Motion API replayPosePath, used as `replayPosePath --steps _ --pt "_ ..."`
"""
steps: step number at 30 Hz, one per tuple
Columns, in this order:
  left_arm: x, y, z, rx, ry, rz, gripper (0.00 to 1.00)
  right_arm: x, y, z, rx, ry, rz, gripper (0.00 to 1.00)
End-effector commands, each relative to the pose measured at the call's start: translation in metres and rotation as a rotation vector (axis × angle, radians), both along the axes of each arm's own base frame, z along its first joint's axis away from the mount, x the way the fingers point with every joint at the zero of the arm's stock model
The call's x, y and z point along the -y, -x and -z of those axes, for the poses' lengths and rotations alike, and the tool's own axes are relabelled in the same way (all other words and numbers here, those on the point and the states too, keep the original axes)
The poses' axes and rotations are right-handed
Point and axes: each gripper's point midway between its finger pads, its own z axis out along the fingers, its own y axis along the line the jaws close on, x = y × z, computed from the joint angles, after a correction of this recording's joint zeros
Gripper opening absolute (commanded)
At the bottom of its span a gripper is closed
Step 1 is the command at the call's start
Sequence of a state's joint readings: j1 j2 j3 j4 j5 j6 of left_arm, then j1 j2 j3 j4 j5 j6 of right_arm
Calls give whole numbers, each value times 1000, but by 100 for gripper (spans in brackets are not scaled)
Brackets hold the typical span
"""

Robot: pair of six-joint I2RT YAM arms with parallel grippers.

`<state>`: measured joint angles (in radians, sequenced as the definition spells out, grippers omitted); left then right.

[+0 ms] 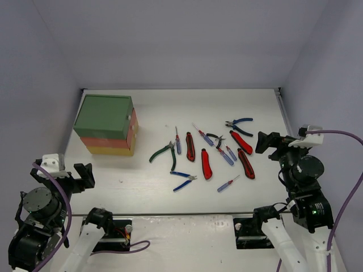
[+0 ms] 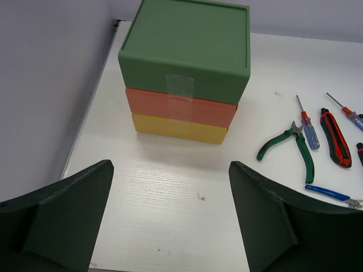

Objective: Sort the tools into containers

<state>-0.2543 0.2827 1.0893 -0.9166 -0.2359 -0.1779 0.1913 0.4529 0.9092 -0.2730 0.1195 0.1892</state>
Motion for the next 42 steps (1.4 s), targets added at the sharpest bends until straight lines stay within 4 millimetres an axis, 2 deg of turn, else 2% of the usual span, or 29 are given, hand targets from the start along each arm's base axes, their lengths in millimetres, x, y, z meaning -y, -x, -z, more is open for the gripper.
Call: replayPosePath --steps 1,4,6,7,12,14,15,17,18,19,20,22,24,26,28,29,31,34,36,38,41,42 --pt "8 -19 -12 -10 36 -2 80 -23 -26 -10 -17 -64 -78 100" --pt "15 -31 -20 -32 44 15 80 -44 -46 -1 -98 -186 -132 100" --pt "21 -45 -28 -53 41 32 80 -61 -69 18 -194 -246 -169 100" --pt "25 -55 -31 -63 38 40 80 -73 -81 31 -244 -258 -207 100" --pt "44 -96 -60 -11 32 100 80 -142 -122 49 -315 -369 -428 100" --pt "50 -117 -61 -18 11 108 80 -165 -139 65 -350 -381 -463 99" --pt "51 -124 -66 -3 3 111 80 -173 -144 59 -331 -386 -476 97" --pt "54 -146 -66 -5 -15 105 80 -206 -159 82 -389 -370 -519 88" --pt "57 -157 -63 -15 -23 106 80 -217 -167 88 -401 -370 -530 84" --pt "60 -171 -55 -45 -36 105 80 -235 -165 90 -411 -362 -570 82" --pt "60 -177 -55 -47 -40 101 80 -247 -170 83 -392 -365 -594 79" --pt "63 -196 -54 -34 -37 91 80 -275 -179 105 -436 -360 -640 74" --pt "69 -214 -47 -34 -26 98 80 -304 -178 102 -418 -371 -724 70" --pt "75 -228 -35 -57 -29 109 80 -325 -182 126 -460 -373 -772 66" --pt "79 -241 -23 -93 -43 120 80 -361 -179 130 -455 -387 -904 61" --pt "80 -248 -15 -119 -54 120 80 -373 -179 145 -476 -380 -933 59" --pt "81 -256 -5 -147 -72 122 80 -397 -177 155 -470 -356 -1008 57" --pt "82 -265 7 -172 -85 121 80 -426 -171 179 -494 -326 -1076 57" --pt "83 -269 14 -182 -85 119 80 -440 -173 178 -476 -334 -1114 57" --pt "83 -274 23 -194 -83 116 80 -452 -173 189 -486 -338 -1136 57" --pt "82 -277 33 -218 -85 113 80 -465 -176 192 -471 -360 -1162 54" --pt "82 -278 38 -230 -86 112 80 -469 -176 200 -485 -371 -1165 53"
